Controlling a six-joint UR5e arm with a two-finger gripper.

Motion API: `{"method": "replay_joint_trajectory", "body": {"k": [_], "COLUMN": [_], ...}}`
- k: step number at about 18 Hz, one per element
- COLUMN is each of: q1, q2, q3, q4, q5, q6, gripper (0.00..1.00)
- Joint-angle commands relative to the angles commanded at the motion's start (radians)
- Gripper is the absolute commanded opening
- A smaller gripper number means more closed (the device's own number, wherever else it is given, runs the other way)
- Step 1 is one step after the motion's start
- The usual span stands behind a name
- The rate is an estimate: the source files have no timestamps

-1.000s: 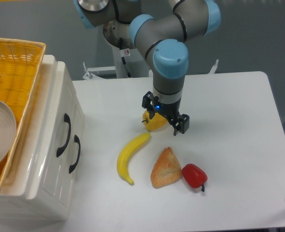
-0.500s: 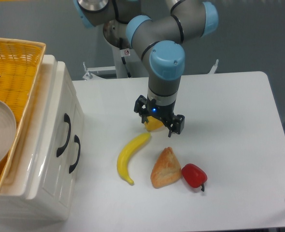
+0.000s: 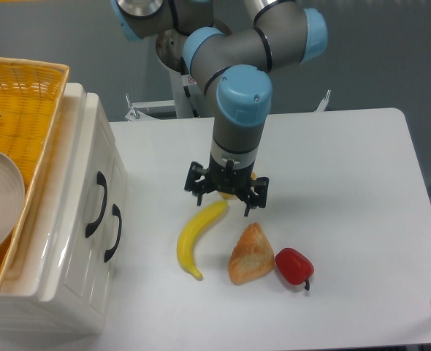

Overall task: Slide the top white drawer open
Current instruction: 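Lift the gripper up from beside the yellow pepper, then move the open gripper toward the top drawer's black handle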

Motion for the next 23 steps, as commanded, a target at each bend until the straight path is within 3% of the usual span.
{"method": "replay_joint_trajectory", "body": {"k": [13,23], "q1": [-0.118,-0.156], "q2": [0.006,0.009], "q3": [-0.003,0.002], "q4": [0.0,-0.005], "q5": [-0.002,-0.06], "q6": [-0.012,-0.192], "gripper": [1.0,1.0]}}
